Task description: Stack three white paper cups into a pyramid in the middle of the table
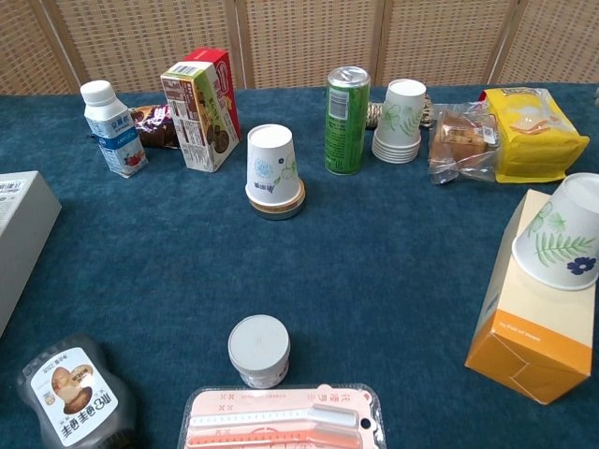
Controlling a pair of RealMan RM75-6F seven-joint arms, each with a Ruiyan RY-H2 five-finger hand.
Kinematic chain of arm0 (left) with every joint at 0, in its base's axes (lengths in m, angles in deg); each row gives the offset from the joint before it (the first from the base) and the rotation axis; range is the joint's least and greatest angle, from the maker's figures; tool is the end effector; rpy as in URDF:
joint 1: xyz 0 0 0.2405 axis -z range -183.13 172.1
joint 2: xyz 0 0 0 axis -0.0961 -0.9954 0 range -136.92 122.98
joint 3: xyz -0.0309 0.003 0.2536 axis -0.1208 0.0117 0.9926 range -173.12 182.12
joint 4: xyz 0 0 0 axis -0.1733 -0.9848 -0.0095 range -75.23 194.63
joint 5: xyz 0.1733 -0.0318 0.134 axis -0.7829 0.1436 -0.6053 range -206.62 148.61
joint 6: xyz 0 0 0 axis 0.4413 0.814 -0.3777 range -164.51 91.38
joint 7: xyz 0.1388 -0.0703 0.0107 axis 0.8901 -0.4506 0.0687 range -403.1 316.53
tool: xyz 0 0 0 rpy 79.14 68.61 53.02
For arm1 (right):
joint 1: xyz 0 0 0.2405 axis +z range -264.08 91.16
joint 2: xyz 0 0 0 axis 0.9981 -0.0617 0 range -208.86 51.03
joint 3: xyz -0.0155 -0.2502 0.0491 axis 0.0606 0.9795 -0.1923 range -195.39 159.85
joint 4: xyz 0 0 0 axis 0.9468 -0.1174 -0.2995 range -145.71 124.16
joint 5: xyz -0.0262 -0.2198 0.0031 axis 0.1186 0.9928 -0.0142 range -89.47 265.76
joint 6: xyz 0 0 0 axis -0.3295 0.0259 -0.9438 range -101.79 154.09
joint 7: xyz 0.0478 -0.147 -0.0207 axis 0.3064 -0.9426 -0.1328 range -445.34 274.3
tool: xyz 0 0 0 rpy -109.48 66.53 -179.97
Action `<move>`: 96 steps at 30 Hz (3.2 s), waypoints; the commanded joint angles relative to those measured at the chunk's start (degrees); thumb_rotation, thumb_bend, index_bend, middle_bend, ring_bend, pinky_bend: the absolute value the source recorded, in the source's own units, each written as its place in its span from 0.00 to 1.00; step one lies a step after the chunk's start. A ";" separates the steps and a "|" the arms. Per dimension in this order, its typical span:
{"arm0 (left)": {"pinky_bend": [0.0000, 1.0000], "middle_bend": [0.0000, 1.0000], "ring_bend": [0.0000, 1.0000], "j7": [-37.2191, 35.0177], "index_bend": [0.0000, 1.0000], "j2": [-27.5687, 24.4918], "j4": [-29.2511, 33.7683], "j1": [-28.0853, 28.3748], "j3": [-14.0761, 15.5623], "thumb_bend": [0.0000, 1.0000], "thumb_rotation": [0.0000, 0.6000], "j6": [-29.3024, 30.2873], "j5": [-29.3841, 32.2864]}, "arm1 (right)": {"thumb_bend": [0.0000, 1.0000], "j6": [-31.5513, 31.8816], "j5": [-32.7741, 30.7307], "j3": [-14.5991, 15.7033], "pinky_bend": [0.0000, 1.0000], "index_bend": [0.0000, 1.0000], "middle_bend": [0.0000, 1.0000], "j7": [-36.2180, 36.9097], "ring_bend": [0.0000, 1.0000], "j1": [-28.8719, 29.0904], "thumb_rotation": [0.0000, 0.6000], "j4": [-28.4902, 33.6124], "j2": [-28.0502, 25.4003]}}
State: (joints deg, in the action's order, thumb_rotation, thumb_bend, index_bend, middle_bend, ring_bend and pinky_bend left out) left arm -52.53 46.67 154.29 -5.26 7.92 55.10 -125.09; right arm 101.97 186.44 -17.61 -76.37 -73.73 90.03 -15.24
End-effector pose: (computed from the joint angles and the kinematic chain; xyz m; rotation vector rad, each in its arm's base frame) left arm -0.3105 0.1433 0.1918 -1.4785 -0.9169 -0.9471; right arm -0.2379 -0.2065 0.0974 1.7012 -1.1130 1.1729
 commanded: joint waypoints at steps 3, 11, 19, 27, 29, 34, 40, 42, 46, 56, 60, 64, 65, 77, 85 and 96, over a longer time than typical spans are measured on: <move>0.00 0.00 0.00 0.15 0.00 0.10 -0.01 0.18 0.06 0.19 1.00 -0.45 -0.01 | 0.25 -2.68 -1.33 0.02 0.05 0.00 0.02 -1.23 0.00 1.49 1.00 -0.22 0.57; 0.00 0.00 0.00 0.09 0.00 0.15 -0.14 0.26 -0.07 0.19 1.00 -0.69 0.31 | 0.26 -3.97 -2.39 0.24 0.17 0.07 0.15 -0.63 0.02 2.62 1.00 -1.62 2.11; 0.00 0.00 0.00 0.32 0.00 0.30 -0.17 0.28 -0.10 0.19 1.00 -0.82 0.38 | 0.29 -3.04 -2.81 -0.06 0.33 0.18 0.27 -0.93 0.14 2.93 1.00 -2.92 3.99; 0.00 0.00 0.00 0.41 0.00 0.37 -0.25 0.32 -0.09 0.19 1.00 -1.01 0.48 | 0.37 -1.81 -3.11 -0.04 0.42 0.30 0.36 -2.08 0.23 2.74 1.00 -4.00 5.81; 0.00 0.00 0.00 0.36 0.00 0.36 -0.26 0.31 -0.11 0.19 1.00 -1.00 0.51 | 0.38 -1.53 -2.96 -0.03 0.44 0.32 0.38 -2.29 0.25 2.78 1.00 -4.01 6.08; 0.00 0.00 0.00 0.14 0.00 0.31 -0.38 0.29 -0.13 0.19 1.00 -1.02 0.65 | 0.38 -1.18 -2.79 0.14 0.45 0.34 0.39 -2.48 0.26 2.86 1.00 -3.49 6.06; 0.00 0.00 0.00 -0.17 0.00 0.23 -0.38 0.29 -0.13 0.19 1.00 -1.01 0.64 | 0.38 -0.98 -2.42 -0.32 0.46 0.35 0.40 -3.54 0.28 3.54 1.00 -1.26 5.74; 0.00 0.00 0.00 -0.24 0.00 0.20 -0.37 0.28 -0.11 0.19 1.00 -1.00 0.62 | 0.38 -1.32 -2.68 -0.62 0.46 0.35 0.40 -4.04 0.28 3.91 1.00 -0.24 5.72; 0.00 0.00 0.00 -0.32 0.00 0.18 -0.34 0.29 -0.08 0.19 1.00 -1.01 0.55 | 0.38 -2.92 -3.57 -1.49 0.46 0.35 0.40 -5.94 0.28 5.22 1.00 2.35 5.98; 0.00 0.00 0.00 -0.77 0.00 0.07 -0.40 0.34 -0.06 0.19 1.00 -1.13 0.60 | 0.41 -7.99 -7.25 -4.30 0.48 0.35 0.40 -14.53 0.28 9.34 1.00 8.54 9.61; 0.00 0.00 0.00 -0.95 0.00 0.03 -0.47 0.33 -0.03 0.19 1.00 -1.08 0.51 | 0.41 -10.70 -9.37 -5.53 0.48 0.35 0.40 -19.04 0.28 11.55 1.00 10.25 11.86; 0.00 0.00 0.00 -1.32 0.00 0.06 -0.56 0.38 -0.03 0.19 1.00 -1.00 0.35 | 0.42 -12.87 -12.28 -6.72 0.48 0.35 0.40 -23.29 0.28 13.61 1.00 10.92 14.79; 0.00 0.00 0.00 -1.35 0.00 0.07 -0.59 0.39 -0.04 0.19 1.00 -1.00 0.33 | 0.41 -13.32 -13.00 -6.99 0.48 0.35 0.40 -24.12 0.28 14.07 1.00 10.80 15.47; 0.00 0.00 0.00 -2.12 0.00 -0.06 -0.81 0.67 -0.27 0.19 1.00 -1.72 1.24 | 0.37 -18.50 -22.59 -10.00 0.49 0.35 0.40 -32.71 0.28 20.42 1.00 7.07 21.95; 0.00 0.00 0.00 -2.62 0.00 -0.14 -0.97 0.74 -0.33 0.19 1.00 -1.94 1.54 | 0.37 -18.68 -27.30 -10.90 0.49 0.35 0.40 -35.66 0.28 22.79 1.00 4.52 24.42; 0.00 0.00 0.00 -2.48 0.00 -0.04 -1.02 0.75 -0.35 0.19 1.00 -2.09 1.72 | 0.35 -17.46 -29.23 -10.43 0.49 0.35 0.40 -33.21 0.28 23.42 1.00 0.34 26.22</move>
State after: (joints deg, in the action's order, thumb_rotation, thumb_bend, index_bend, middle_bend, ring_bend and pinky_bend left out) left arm -55.00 46.63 153.28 -4.51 7.58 53.01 -123.37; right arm 84.21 157.20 -28.28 -110.26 -50.22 90.82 10.73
